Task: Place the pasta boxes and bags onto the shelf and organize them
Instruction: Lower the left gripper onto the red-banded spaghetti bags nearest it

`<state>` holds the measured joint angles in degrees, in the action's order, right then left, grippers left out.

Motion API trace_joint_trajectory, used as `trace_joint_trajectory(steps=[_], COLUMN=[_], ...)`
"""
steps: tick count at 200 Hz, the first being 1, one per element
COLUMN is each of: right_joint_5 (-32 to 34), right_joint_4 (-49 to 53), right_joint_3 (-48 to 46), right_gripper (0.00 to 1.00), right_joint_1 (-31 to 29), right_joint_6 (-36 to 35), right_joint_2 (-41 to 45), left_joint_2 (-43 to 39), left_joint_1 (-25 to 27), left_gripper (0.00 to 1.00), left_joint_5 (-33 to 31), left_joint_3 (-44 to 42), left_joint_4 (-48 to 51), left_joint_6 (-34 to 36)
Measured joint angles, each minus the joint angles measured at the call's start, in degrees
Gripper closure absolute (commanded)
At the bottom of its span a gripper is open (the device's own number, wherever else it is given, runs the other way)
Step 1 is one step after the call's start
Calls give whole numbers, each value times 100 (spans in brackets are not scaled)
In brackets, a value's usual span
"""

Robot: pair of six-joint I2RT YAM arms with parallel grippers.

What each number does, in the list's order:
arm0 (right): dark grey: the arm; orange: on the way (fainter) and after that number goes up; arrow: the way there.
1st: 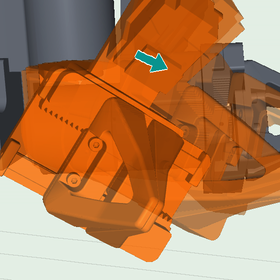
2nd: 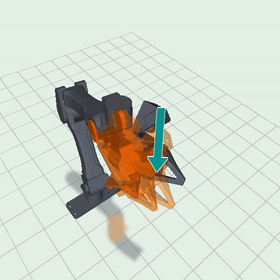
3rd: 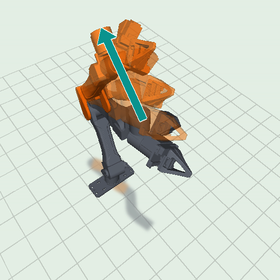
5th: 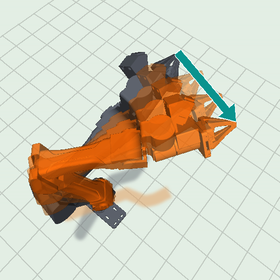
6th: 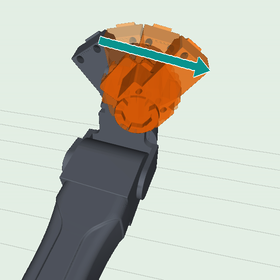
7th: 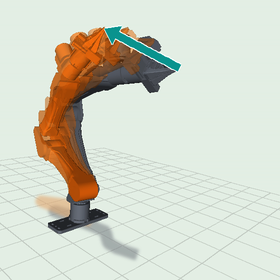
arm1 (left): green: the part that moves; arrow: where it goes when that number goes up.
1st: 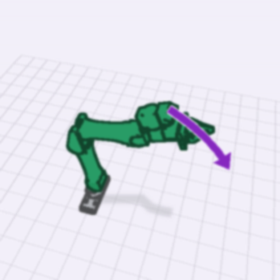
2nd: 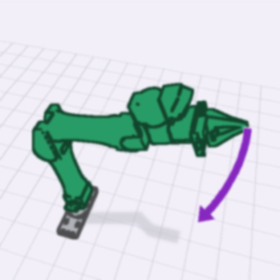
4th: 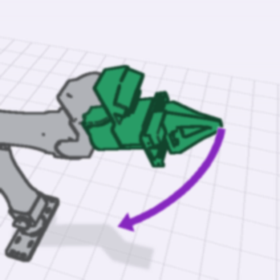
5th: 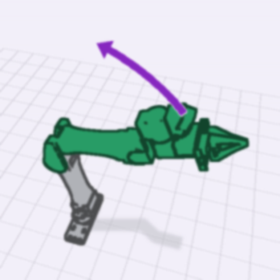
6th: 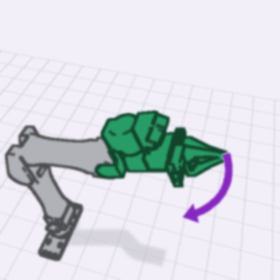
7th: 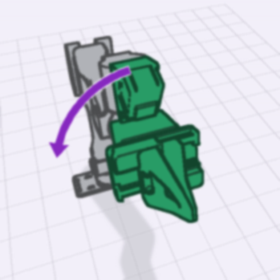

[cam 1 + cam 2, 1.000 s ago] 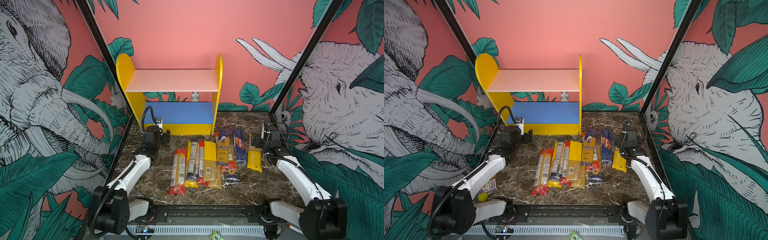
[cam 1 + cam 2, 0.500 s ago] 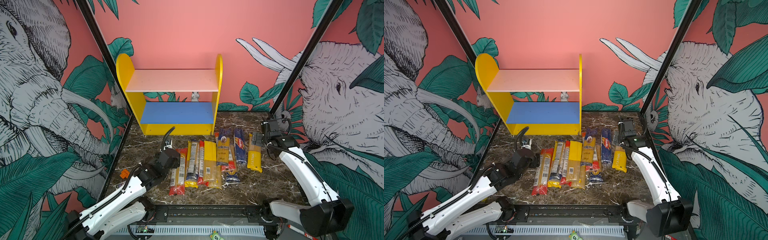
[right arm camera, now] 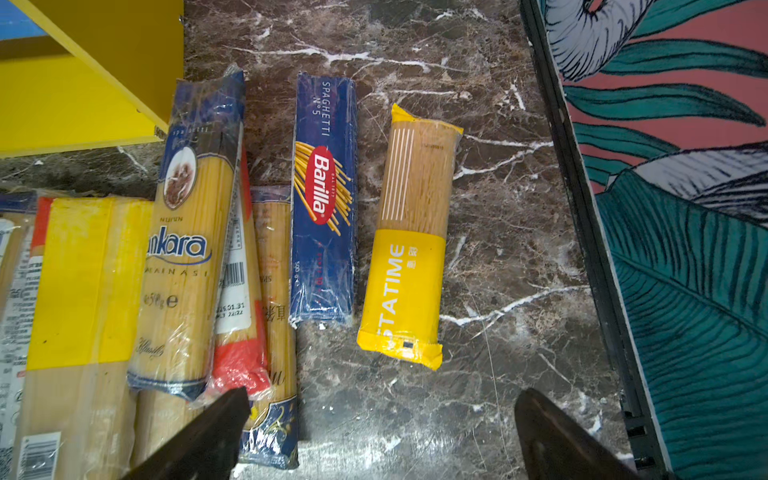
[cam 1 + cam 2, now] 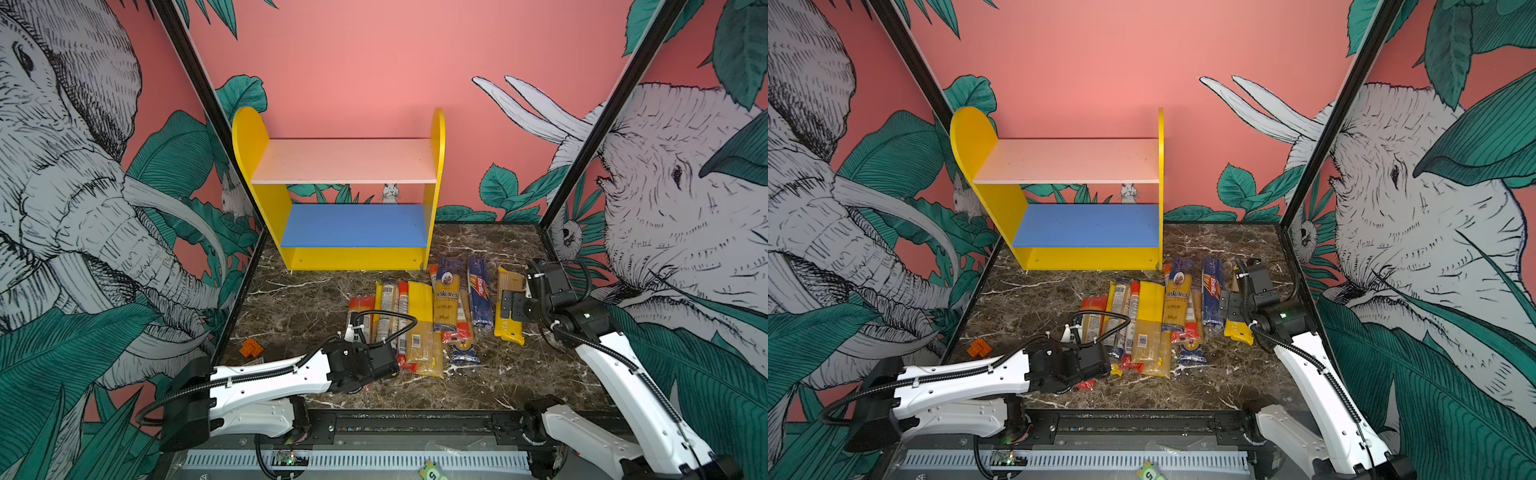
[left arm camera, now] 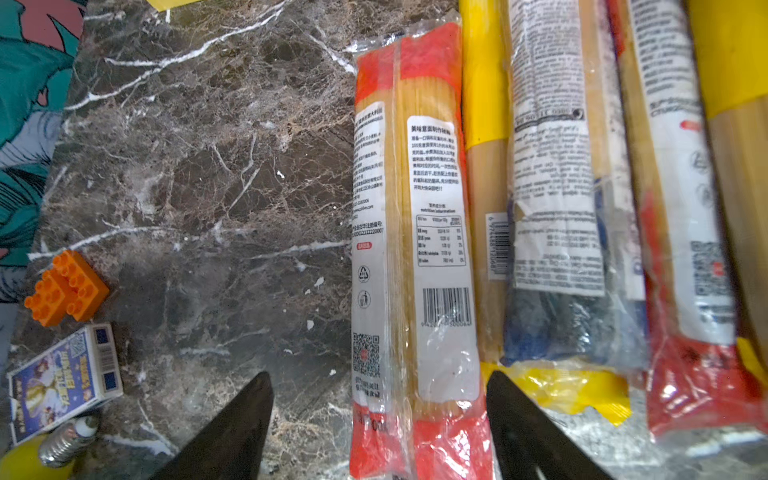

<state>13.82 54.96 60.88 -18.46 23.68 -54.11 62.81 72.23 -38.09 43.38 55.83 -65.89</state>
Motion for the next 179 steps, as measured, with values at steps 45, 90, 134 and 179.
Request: trace_joint_trajectory(steps=[45,90,134,179], right_joint_5=[17,28,-59,-144], right_joint_4=[212,236,190,192], right_joint_3=[66,601,485,249], right_gripper=[1,1,1,1], right_joint_1=[-37,-70,-70,-70], right_joint_6=[181,203,140,72], right_joint_2=[-149,-732,-603,-428], left_joint_2=[-1220,-1204,-459,-326], left_joint_1=[-149,-192,-192,-330], left_gripper=[12,12,10,9], left_joint_5=[389,1021,1307,1488], left_joint_3=[-791,-1351,-1349,-1467], left_joint_4=[-529,-1060,-1353,-1727], left_joint_6=[-61,-238,-361,-494])
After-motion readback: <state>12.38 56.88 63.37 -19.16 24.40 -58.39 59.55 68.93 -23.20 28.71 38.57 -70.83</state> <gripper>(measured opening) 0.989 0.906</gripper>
